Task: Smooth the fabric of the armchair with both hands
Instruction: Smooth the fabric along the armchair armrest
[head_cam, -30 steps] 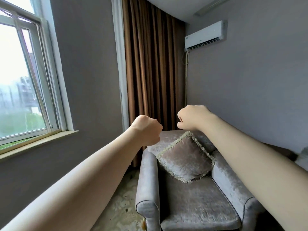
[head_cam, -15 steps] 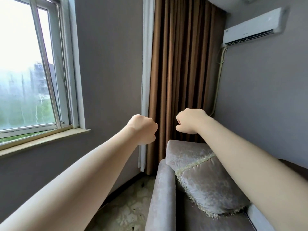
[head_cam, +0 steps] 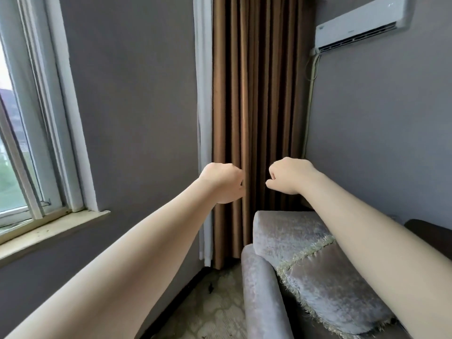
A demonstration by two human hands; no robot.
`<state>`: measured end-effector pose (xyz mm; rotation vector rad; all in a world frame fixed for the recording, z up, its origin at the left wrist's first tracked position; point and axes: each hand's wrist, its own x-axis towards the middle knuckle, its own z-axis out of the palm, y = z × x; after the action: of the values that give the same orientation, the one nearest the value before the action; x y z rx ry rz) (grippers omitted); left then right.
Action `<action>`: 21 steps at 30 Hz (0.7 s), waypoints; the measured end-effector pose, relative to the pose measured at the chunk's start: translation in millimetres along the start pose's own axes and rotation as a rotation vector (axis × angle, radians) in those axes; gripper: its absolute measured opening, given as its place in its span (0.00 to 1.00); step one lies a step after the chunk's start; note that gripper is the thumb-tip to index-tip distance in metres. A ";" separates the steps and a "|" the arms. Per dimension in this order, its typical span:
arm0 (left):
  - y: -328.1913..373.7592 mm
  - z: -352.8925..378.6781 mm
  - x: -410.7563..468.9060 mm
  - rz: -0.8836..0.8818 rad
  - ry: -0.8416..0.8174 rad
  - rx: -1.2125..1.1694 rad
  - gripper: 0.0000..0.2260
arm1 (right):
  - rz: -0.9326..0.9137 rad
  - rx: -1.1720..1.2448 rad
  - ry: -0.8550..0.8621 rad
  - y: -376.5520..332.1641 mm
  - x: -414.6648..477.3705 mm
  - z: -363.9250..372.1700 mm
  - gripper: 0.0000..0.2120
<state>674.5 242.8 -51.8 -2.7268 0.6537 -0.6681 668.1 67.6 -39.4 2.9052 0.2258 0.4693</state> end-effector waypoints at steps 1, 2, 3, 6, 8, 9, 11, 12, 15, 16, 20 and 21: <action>-12.0 11.4 11.2 0.011 -0.007 -0.032 0.10 | 0.026 0.012 -0.006 -6.0 14.9 5.5 0.09; -23.5 23.7 23.4 0.026 -0.007 -0.045 0.10 | 0.049 0.014 -0.009 -11.7 30.1 12.0 0.10; -34.0 36.1 35.2 0.042 -0.004 -0.050 0.10 | 0.066 0.011 -0.009 -17.1 44.8 19.1 0.10; -58.3 70.7 63.9 0.105 0.002 -0.056 0.10 | 0.093 0.016 -0.043 -30.6 80.3 41.7 0.10; -70.8 91.6 81.8 0.156 0.000 -0.045 0.10 | 0.110 -0.009 -0.082 -35.9 101.7 55.9 0.09; -77.3 101.7 90.8 0.172 -0.001 -0.045 0.10 | 0.121 -0.025 -0.093 -37.1 112.8 62.3 0.09; -91.7 121.6 110.4 0.188 0.005 -0.069 0.10 | 0.154 -0.041 -0.110 -37.3 138.0 74.3 0.09; -99.7 131.4 120.9 0.192 0.009 -0.085 0.10 | 0.170 -0.038 -0.122 -36.6 152.6 79.8 0.09; -123.5 162.4 155.6 0.218 0.022 -0.090 0.11 | 0.194 -0.016 -0.129 -33.8 203.3 96.8 0.10; -131.4 173.7 169.8 0.226 0.027 -0.078 0.11 | 0.194 -0.005 -0.121 -31.8 222.3 103.6 0.10; -163.0 219.2 240.3 0.224 0.057 -0.054 0.12 | 0.177 0.011 -0.098 -21.9 306.8 134.8 0.10; -170.9 229.4 260.1 0.221 0.067 -0.046 0.12 | 0.170 -0.004 -0.089 -18.8 329.6 142.3 0.10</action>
<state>1055.0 297.4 -93.1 -2.6289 0.9799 -0.6999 1021.3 121.9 -78.4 2.9455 -0.0349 0.3641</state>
